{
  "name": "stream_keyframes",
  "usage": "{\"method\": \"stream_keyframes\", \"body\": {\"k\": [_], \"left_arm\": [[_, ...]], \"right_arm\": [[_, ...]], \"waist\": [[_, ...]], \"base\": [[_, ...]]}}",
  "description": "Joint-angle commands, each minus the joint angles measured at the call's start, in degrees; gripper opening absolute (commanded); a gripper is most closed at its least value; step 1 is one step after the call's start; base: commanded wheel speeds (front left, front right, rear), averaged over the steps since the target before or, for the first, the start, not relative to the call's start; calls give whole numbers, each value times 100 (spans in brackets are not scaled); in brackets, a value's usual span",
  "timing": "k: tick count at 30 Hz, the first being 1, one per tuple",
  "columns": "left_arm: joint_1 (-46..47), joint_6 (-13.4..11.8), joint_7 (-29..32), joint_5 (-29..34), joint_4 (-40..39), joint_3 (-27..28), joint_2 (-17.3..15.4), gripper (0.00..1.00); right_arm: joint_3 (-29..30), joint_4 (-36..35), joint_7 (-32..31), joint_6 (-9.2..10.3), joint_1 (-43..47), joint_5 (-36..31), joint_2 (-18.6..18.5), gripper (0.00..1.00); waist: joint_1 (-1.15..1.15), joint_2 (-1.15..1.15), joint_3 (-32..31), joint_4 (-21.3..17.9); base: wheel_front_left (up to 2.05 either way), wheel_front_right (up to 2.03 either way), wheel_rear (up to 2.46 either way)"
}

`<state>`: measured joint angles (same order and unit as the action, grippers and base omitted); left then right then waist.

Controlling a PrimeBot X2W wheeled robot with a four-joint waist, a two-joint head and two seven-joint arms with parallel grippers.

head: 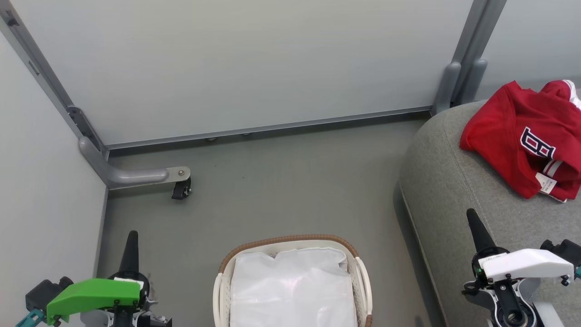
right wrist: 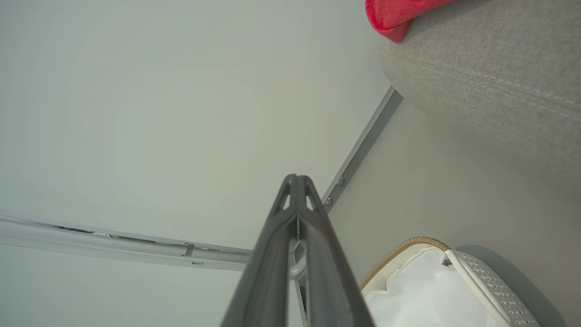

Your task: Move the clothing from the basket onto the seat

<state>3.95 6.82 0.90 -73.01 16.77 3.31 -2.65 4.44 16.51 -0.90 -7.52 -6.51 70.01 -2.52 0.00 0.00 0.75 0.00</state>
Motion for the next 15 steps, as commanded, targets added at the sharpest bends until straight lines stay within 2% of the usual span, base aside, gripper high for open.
{"method": "stream_keyframes", "body": {"k": [1, 15], "left_arm": [[129, 38, 35, -139, -70, 31, -27, 0], [178, 49, 216, -753, -141, 140, -30, 0]], "right_arm": [[25, -74, -34, 3, 5, 147, -36, 0], [94, -140, -225, 4, 21, 861, -41, 0]], "waist": [[0, 0, -1, 0], [0, 0, -18, 0]], "base": [[0, 0, 0], [0, 0, 0]]}}
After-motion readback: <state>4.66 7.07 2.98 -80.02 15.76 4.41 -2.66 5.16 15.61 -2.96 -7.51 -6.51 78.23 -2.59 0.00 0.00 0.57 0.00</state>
